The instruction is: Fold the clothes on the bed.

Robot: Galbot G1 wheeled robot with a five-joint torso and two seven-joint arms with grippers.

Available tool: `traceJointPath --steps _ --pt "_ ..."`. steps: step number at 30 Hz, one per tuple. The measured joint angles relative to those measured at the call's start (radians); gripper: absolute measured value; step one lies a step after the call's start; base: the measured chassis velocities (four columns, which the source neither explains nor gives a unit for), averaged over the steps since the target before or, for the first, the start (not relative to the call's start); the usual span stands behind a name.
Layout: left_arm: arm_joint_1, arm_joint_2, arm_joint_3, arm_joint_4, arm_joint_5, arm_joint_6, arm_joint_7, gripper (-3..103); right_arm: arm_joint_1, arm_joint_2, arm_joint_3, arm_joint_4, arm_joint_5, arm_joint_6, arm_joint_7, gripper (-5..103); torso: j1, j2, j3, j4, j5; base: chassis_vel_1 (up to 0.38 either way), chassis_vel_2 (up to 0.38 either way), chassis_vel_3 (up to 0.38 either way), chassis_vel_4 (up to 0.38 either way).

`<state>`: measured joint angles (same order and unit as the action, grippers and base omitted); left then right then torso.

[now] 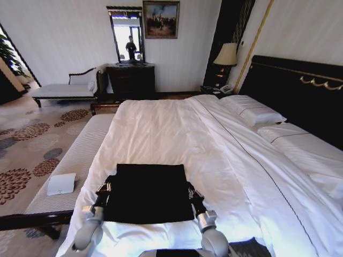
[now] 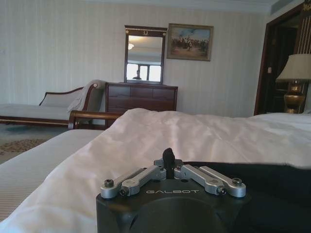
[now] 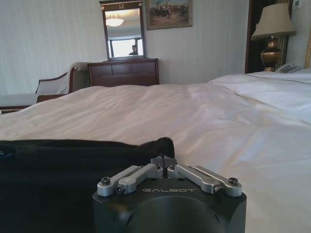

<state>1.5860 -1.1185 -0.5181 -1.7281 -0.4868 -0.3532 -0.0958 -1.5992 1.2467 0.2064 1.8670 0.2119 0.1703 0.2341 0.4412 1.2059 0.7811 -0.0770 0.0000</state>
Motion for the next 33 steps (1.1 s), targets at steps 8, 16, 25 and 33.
traceJointPath --steps 8,16,25,33 --pt "0.001 -0.018 0.002 0.04 0.008 -0.013 0.014 2 -0.034 0.023 -0.006 -0.023 -0.052 0.018 -0.006 0 0.0 0.0 0.0 -0.0001 0.0002 0.0 0.0 0.0 0.0" --pt "0.032 -0.041 0.005 0.036 0.02 -0.032 0.015 2 -0.12 0.023 0.018 0.011 -0.14 0.055 0.004 0 0.0 0.0 0.0 -0.0002 -0.0001 0.0 0.0 0.0 0.0" --pt "0.101 -0.039 0.005 0.012 0.035 -0.065 0.015 2 -0.147 0.034 0.021 0.015 -0.16 0.073 0.019 0 0.0 0.0 0.0 0.0 0.0 0.0 0.0 0.0 0.0" --pt "0.136 -0.034 -0.003 0.016 0.035 -0.088 0.016 2 -0.162 0.042 0.012 0.016 -0.164 0.072 0.02 0 0.0 0.0 0.0 -0.0002 0.0 0.0 0.0 0.0 0.0"
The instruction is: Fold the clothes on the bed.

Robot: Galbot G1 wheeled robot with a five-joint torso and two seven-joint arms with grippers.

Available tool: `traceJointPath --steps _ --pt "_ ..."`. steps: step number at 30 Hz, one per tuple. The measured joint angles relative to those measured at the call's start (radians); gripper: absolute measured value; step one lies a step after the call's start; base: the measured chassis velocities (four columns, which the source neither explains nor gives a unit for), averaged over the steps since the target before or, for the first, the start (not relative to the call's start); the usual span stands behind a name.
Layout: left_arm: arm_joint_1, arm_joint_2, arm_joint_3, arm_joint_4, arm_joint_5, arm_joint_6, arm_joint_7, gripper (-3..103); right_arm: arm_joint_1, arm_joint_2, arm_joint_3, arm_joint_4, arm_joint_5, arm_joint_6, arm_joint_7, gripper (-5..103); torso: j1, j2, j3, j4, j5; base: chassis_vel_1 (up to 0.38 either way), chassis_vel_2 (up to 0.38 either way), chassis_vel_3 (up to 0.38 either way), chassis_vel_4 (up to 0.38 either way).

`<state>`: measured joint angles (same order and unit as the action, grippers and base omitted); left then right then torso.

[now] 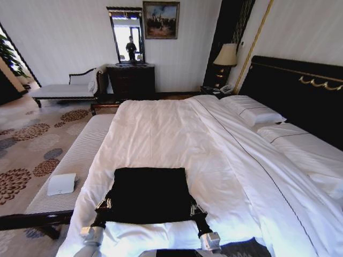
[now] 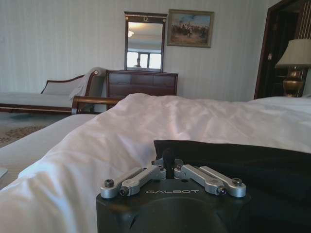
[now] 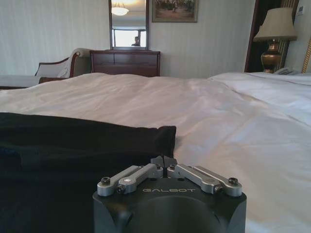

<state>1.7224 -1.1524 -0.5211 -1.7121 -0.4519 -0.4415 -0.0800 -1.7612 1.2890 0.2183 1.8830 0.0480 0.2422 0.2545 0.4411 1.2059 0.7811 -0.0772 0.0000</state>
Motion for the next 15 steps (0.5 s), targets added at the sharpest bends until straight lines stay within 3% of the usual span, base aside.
traceJointPath --steps 15 --pt "0.003 0.001 -0.004 0.006 0.001 -0.009 0.007 2 -0.032 0.002 0.003 0.019 -0.009 -0.004 0.005 0 0.0 0.0 0.0 0.0 0.0 0.0 0.0 0.0 0.0"
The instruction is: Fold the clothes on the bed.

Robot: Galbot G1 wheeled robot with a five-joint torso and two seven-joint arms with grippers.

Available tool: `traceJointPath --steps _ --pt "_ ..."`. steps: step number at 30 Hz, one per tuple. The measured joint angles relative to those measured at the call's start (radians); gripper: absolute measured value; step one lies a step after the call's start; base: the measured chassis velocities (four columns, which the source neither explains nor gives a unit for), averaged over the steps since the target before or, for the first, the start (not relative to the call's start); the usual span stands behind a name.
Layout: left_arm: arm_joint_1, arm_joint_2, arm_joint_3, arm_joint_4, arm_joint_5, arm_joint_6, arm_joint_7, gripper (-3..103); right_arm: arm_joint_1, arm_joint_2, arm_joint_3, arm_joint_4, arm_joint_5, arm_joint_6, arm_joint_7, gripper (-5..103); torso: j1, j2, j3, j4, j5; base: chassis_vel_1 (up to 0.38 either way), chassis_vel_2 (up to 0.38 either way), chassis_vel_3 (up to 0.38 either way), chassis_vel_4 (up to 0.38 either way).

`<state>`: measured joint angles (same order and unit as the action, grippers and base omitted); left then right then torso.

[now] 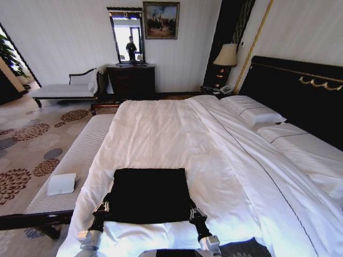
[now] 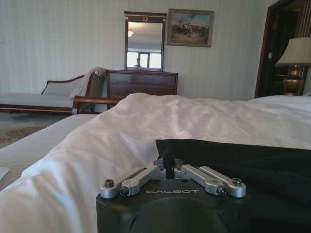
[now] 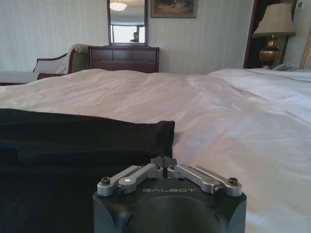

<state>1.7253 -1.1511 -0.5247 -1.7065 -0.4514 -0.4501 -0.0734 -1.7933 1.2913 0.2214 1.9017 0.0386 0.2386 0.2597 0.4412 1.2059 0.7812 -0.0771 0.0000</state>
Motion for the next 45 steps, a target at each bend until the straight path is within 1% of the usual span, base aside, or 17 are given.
traceJointPath --steps 13,21,22,24,26,27,28,29,32,33,34,35,36,39,41,42,45 --pt "0.03 0.002 -0.001 0.006 0.002 -0.02 0.004 2 -0.034 -0.014 -0.005 0.021 -0.024 0.002 0.001 0 0.0 0.0 0.0 0.0001 -0.0013 0.0 0.0 0.0 0.0" --pt "0.037 0.008 0.002 0.019 0.008 -0.022 0.005 2 -0.025 -0.022 -0.016 -0.005 -0.026 0.0 0.008 0 0.0 0.0 0.0 0.0001 -0.0007 0.0 0.0 0.0 0.0" --pt "0.039 0.006 0.002 0.019 0.008 -0.022 0.005 -1 -0.024 -0.022 -0.018 -0.009 -0.026 0.002 0.008 0 0.0 0.0 0.0 0.0 -0.0007 0.0 0.0 0.0 0.0" --pt "0.042 0.006 0.001 0.019 0.009 -0.02 0.006 3 -0.022 -0.022 -0.02 -0.013 -0.026 0.008 0.008 -2 0.0 0.0 0.0 0.0001 -0.0009 0.0 0.0 0.0 0.0" --pt "0.045 0.013 0.0 0.015 0.016 -0.016 0.01 14 -0.019 -0.022 -0.021 -0.02 -0.028 0.02 0.008 9 0.0 0.0 0.0 0.0002 -0.0004 0.0 0.0 0.0 0.0" --pt "0.047 0.019 0.0 0.012 0.02 -0.015 0.013 14 -0.019 -0.022 -0.021 -0.022 -0.028 0.022 0.008 14 0.0 0.0 0.0 0.0001 -0.0001 0.0 0.0 0.0 0.0" --pt "0.054 0.023 0.0 0.007 0.029 -0.015 0.018 19 -0.019 -0.022 -0.021 -0.022 -0.028 0.024 0.008 14 0.0 0.0 0.0 -0.0001 0.0 0.0 0.0 0.0 0.0" --pt "0.054 0.023 0.0 0.007 0.029 -0.015 0.018 19 -0.019 -0.022 -0.021 -0.022 -0.028 0.024 0.008 14 0.0 0.0 0.0 -0.0001 0.0 0.0 0.0 0.0 0.0" --pt "0.084 0.023 -0.007 -0.004 0.074 -0.026 0.033 35 -0.03 -0.028 -0.021 -0.018 -0.033 0.031 0.006 31 0.0 0.0 0.0 0.0002 0.0003 0.0 0.0 0.0 0.0" --pt "0.095 0.021 -0.012 -0.006 0.085 -0.033 0.038 35 -0.035 -0.029 -0.021 -0.015 -0.035 0.034 0.006 36 0.0 0.0 0.0 0.0002 0.0001 0.0 0.0 0.0 0.0" --pt "0.104 0.02 -0.017 -0.008 0.089 -0.037 0.04 41 -0.039 -0.031 -0.021 -0.012 -0.037 0.036 0.006 36 0.0 0.0 0.0 0.0002 0.0001 0.0 0.0 0.0 0.0" --pt "0.104 0.02 -0.017 -0.008 0.089 -0.037 0.04 41 -0.039 -0.031 -0.021 -0.012 -0.037 0.036 0.006 36 0.0 0.0 0.0 0.0002 0.0001 0.0 0.0 0.0 0.0" --pt "0.116 0.019 -0.025 -0.01 0.089 -0.043 0.041 46 -0.047 -0.033 -0.021 -0.007 -0.04 0.04 0.006 41 0.0 0.0 0.0 0.0003 0.0 0.0 0.0 0.0 0.0" --pt "0.134 0.02 -0.049 -0.019 0.069 -0.049 0.045 57 -0.063 -0.036 -0.021 0.001 -0.049 0.049 0.006 52 0.0 0.0 0.0 0.0002 -0.0006 0.0 0.0 0.0 0.0" --pt "0.146 0.023 -0.079 -0.029 0.026 -0.049 0.048 68 -0.078 -0.037 -0.02 0.008 -0.054 0.054 0.006 63 0.0 0.0 0.0 0.0003 -0.0008 0.0 0.0 0.0 0.0" --pt "0.147 0.026 -0.09 -0.033 0.007 -0.048 0.048 68 -0.085 -0.037 -0.02 0.012 -0.054 0.055 0.006 63 0.0 0.0 0.0 0.0003 -0.0009 0.0 0.0 0.0 0.0" --pt "0.142 0.03 -0.112 -0.037 -0.031 -0.034 0.048 79 -0.099 -0.037 -0.018 0.025 -0.054 0.055 0.006 74 0.0 0.0 0.0 0.0001 -0.001 0.0 0.0 0.0 0.0"
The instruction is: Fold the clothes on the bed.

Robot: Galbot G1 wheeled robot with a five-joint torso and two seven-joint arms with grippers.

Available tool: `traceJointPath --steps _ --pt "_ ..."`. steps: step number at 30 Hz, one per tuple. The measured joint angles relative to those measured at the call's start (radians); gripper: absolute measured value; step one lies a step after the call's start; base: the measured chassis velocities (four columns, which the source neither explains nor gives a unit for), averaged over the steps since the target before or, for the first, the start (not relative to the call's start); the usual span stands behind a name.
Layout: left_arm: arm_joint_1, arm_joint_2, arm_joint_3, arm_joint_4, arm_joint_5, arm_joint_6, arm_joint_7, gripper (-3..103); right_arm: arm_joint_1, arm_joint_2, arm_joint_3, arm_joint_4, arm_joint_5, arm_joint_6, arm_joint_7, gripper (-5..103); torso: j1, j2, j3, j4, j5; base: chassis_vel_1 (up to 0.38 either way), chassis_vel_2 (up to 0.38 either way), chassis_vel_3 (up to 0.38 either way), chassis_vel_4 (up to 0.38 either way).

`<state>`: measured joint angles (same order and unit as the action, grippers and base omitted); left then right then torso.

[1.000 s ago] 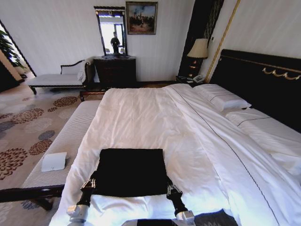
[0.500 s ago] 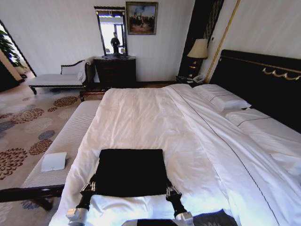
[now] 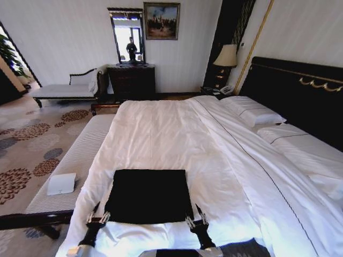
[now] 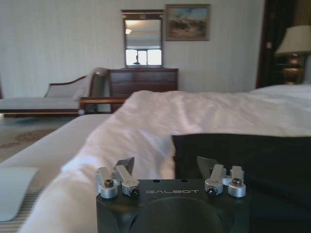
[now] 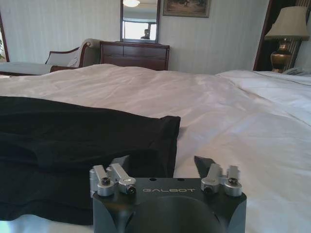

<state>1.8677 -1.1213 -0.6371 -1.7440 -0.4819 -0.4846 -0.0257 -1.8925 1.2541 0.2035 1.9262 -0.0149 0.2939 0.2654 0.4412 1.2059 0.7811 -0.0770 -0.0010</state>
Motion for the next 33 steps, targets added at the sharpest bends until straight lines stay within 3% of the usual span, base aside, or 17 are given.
traceJointPath --steps 2,8,19,21,23,25,33 --pt "-0.013 0.005 -0.013 -0.005 -0.031 0.021 0.0 89 -0.009 0.0 0.003 0.014 0.001 0.0 0.0 85 0.0 0.0 0.0 -0.0002 0.0 0.0 0.0 0.0 0.0" --pt "-0.082 0.022 -0.021 -0.026 -0.094 0.106 0.0 100 -0.017 0.005 0.012 0.058 0.016 -0.009 0.0 100 0.0 0.0 0.0 -0.0004 0.0004 0.0 0.0 0.0 0.0" --pt "-0.331 0.085 0.08 0.048 -0.237 0.288 -0.044 103 -0.033 0.033 0.047 0.117 0.043 -0.028 0.007 100 0.0 0.0 0.0 0.0 0.0024 0.0 0.0 0.0 0.0" --pt "-0.356 0.096 0.097 0.061 -0.26 0.31 -0.052 100 -0.035 0.036 0.049 0.117 0.042 -0.028 0.007 100 0.0 0.0 0.0 0.0 0.0023 0.0 0.0 0.0 0.0" --pt "-0.41 0.125 0.138 0.085 -0.309 0.368 -0.059 94 -0.042 0.042 0.052 0.118 0.035 -0.028 0.007 100 0.0 0.0 0.0 0.0004 0.0016 0.0 0.0 0.0 0.0" --pt "-0.453 0.154 0.174 0.104 -0.339 0.408 -0.052 94 -0.048 0.047 0.055 0.119 0.03 -0.028 0.007 100 0.0 0.0 0.0 0.0002 0.001 0.0 0.0 0.0 0.0" --pt "-0.596 0.223 0.271 0.165 -0.434 0.476 -0.005 93 -0.058 0.053 0.066 0.125 0.028 -0.028 0.007 100 0.0 0.0 0.0 0.0 0.0014 0.0 0.0 0.0 0.0"
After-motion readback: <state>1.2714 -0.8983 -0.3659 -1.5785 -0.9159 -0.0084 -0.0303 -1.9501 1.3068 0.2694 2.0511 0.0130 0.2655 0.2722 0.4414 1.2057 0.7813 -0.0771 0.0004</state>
